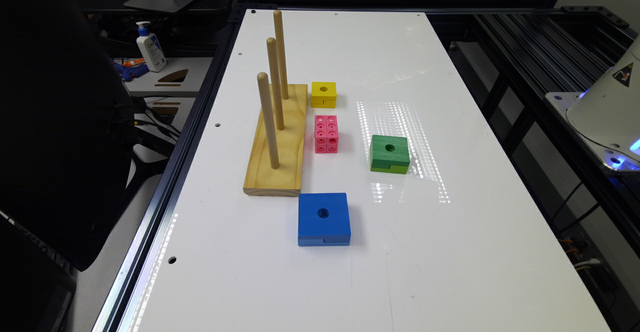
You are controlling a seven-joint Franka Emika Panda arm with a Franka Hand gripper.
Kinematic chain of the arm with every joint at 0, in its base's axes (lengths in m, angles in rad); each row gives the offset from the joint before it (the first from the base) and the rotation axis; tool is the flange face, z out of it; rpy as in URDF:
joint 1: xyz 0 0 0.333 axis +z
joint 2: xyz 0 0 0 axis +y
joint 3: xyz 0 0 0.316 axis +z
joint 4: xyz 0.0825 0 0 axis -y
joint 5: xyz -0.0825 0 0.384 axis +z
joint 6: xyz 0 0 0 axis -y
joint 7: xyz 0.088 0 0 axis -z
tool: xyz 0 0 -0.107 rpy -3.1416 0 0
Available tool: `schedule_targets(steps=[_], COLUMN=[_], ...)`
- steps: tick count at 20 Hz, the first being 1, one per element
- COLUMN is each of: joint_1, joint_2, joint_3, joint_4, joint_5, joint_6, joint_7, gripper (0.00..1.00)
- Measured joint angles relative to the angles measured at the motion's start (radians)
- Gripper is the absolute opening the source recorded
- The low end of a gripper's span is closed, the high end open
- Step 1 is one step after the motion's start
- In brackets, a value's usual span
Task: Pick up pink block.
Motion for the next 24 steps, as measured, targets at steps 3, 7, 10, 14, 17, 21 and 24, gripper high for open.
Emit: schedule_targets(steps=[3,7,10,14,17,21,24], joint_1=[0.0,0.0,0.0,0.002,0.004,0.007,0.007], joint_2=[-0.001,-0.002,-0.002,-0.002,-0.001,0.002,0.009], joint_3=[0.0,0.0,0.0,0.0,0.002,0.005,0.006], joint_4=[0.0,0.0,0.0,0.0,0.0,0.001,0.001], joint_5=[0.0,0.0,0.0,0.0,0.0015,0.0026,0.0027], joint_6=[-0.001,-0.001,-0.001,0.0,0.009,0.025,0.039], joint_7=[0.0,0.0,0.0,0.0,0.0,0.0,0.0], gripper=[1.0,1.0,1.0,1.0,1.0,1.0,1.0])
